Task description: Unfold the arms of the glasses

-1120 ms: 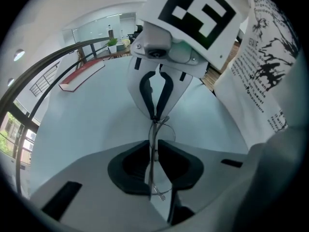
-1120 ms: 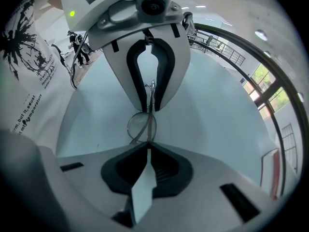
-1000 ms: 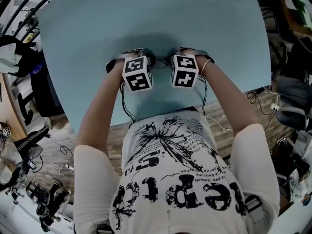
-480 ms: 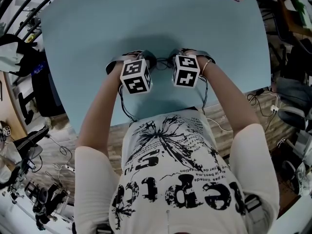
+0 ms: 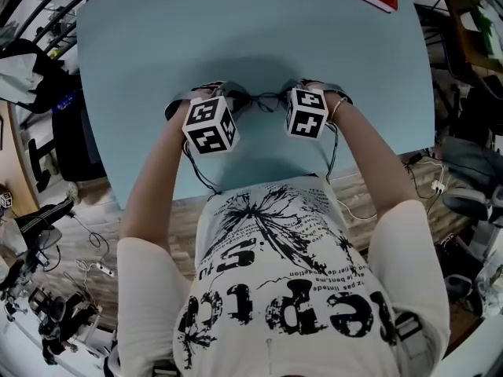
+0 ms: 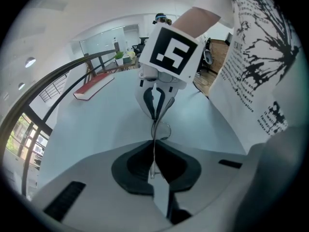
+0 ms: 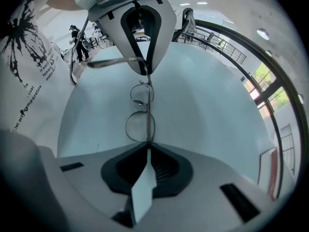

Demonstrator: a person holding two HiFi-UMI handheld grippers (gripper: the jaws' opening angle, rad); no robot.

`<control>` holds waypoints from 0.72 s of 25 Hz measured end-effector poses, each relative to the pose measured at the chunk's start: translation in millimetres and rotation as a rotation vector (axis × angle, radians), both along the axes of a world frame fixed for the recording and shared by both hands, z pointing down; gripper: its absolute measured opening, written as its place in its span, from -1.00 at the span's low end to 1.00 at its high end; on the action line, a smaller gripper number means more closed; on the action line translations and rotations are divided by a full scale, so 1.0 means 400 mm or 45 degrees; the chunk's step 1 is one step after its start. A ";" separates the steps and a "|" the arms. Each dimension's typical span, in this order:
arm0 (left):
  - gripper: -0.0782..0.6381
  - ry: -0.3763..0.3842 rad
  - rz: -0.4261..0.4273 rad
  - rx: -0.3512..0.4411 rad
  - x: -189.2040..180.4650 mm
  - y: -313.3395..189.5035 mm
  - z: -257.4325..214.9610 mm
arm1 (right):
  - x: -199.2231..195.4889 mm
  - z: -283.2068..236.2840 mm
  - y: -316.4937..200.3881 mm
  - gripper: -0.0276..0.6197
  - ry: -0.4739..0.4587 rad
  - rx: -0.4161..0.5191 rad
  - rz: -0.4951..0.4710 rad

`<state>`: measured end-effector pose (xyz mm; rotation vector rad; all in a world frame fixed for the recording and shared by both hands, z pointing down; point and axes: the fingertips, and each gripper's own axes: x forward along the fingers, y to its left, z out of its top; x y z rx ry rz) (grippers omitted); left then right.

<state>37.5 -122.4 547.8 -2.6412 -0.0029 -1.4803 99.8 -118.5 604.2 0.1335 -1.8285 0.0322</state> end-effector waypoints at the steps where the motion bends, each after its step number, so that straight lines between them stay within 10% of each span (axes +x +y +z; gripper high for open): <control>1: -0.71 0.011 -0.018 -0.005 -0.005 -0.001 -0.005 | 0.001 0.000 -0.001 -0.81 0.005 0.000 -0.006; 18: -0.71 0.285 -0.253 -0.028 -0.077 0.046 -0.035 | 0.050 0.000 -0.004 -0.81 0.102 0.026 -0.048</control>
